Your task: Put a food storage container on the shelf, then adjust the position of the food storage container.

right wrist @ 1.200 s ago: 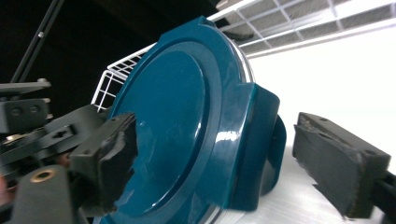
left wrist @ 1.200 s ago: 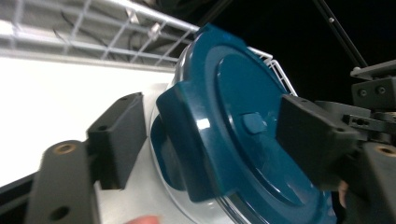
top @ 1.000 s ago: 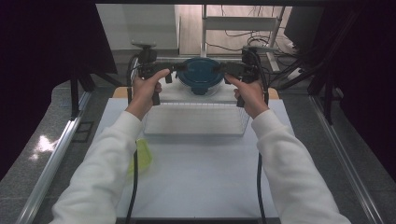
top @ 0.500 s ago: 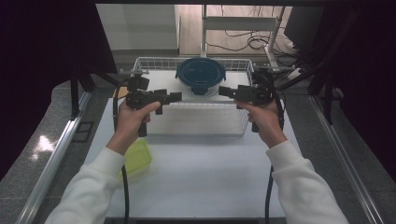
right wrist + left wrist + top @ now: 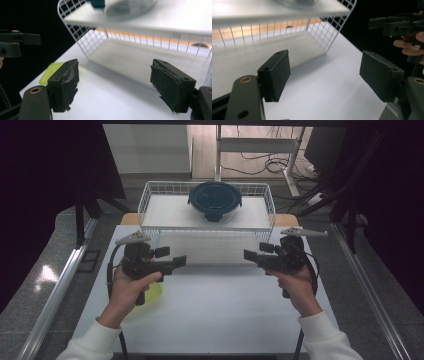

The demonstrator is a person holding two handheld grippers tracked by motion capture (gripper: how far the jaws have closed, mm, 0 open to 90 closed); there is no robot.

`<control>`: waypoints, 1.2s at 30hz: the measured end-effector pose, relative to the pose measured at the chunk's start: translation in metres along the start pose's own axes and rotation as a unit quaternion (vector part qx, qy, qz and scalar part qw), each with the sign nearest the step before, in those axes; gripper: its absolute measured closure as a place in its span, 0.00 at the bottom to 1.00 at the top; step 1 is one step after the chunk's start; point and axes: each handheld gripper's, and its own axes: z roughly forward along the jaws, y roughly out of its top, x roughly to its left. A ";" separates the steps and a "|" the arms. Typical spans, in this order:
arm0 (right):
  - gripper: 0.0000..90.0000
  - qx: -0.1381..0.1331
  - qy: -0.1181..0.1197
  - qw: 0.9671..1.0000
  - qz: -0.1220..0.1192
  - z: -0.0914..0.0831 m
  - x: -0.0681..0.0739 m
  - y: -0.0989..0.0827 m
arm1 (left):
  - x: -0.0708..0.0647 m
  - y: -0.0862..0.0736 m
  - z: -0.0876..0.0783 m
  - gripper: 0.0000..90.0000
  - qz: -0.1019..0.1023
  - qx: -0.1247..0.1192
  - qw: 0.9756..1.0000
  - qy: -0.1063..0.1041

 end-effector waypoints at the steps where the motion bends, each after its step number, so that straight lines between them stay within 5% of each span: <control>1: 0.25 0.005 -0.001 1.000 -0.003 -0.001 0.001 -0.007 | -0.002 -0.006 -0.001 0.27 0.002 0.004 1.000 0.002; 12: 0.27 0.041 0.000 0.999 -0.024 -0.003 0.015 -0.058 | -0.007 -0.074 0.003 0.28 0.003 0.053 0.998 0.022; 17: 0.28 0.076 -0.002 0.997 -0.029 0.009 0.011 -0.086 | -0.007 -0.098 0.015 0.30 -0.001 0.089 0.995 0.034; 23: 0.29 0.091 -0.003 0.996 -0.022 0.012 0.007 -0.103 | -0.005 -0.108 0.015 0.31 0.001 0.099 0.994 0.040; 36: 0.29 0.095 -0.007 0.995 -0.026 0.013 0.008 -0.106 | -0.002 -0.106 0.009 0.31 0.007 0.098 0.993 0.058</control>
